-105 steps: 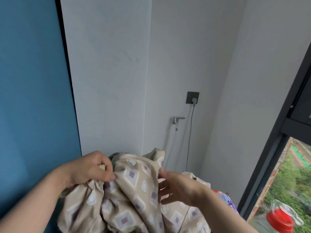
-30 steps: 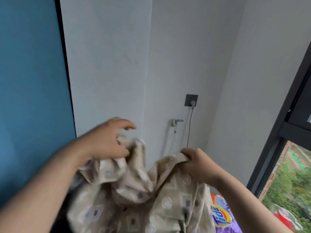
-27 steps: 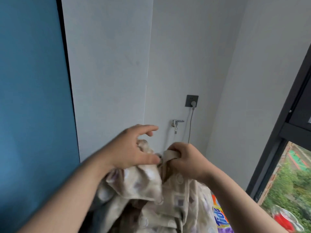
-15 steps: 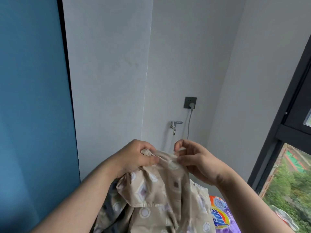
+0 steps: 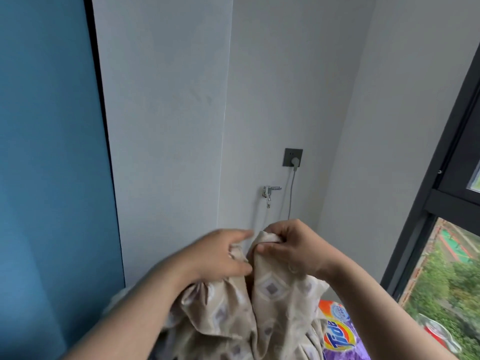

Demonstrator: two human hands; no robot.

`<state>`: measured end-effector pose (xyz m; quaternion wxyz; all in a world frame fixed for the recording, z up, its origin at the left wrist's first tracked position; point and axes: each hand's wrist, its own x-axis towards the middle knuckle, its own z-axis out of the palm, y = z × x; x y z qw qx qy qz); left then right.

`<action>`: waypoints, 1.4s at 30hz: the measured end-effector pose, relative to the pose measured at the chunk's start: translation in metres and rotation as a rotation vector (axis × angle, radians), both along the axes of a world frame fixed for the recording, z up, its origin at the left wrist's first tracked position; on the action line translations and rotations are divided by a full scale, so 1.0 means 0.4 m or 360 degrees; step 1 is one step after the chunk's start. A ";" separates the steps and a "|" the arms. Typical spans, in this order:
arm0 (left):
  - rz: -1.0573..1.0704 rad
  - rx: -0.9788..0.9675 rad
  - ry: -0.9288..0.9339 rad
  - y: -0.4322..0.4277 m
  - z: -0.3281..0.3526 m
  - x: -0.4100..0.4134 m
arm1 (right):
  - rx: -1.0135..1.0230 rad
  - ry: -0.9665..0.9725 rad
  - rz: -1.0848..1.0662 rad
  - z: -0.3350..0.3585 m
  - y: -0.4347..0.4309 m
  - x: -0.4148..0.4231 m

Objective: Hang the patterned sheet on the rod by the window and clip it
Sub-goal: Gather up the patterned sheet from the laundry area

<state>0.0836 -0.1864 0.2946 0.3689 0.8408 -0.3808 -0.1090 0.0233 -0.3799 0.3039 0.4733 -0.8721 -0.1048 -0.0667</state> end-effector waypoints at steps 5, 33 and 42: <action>0.0109 -0.0212 0.0390 0.034 -0.022 0.038 | 0.0132 0.0014 -0.0031 0.003 -0.027 0.003; 0.0283 -0.0323 -0.0024 0.010 0.013 0.045 | -0.0235 0.0030 -0.0171 0.068 -0.031 0.036; 0.0257 -0.0500 0.0177 -0.023 0.009 0.052 | 0.0151 0.0072 0.0009 -0.003 -0.078 0.038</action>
